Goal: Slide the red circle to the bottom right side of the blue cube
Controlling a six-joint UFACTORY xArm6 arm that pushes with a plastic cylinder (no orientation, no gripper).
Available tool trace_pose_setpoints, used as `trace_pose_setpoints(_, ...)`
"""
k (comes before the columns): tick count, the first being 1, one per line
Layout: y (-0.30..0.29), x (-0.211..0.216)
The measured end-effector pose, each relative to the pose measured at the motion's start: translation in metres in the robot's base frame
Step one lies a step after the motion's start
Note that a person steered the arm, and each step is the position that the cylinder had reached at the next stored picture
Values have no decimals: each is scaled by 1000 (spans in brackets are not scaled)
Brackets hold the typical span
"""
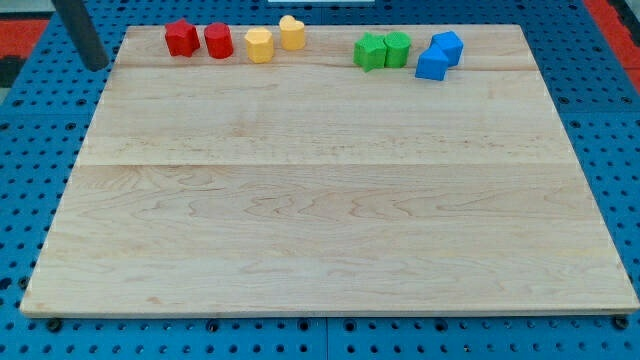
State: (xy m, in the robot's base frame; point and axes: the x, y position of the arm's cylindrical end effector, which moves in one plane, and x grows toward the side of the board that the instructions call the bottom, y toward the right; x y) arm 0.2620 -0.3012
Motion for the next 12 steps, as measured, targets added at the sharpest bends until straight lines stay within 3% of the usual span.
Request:
trace_pose_setpoints(1, 1, -31)
trace_pose_setpoints(3, 66, -69)
trace_pose_setpoints(5, 139, -47)
trace_pose_setpoints(7, 132, -70)
trace_pose_setpoints(9, 204, 30)
trace_pose_setpoints(10, 241, 49)
trace_pose_setpoints(11, 226, 72)
trace_pose_setpoints(12, 292, 79)
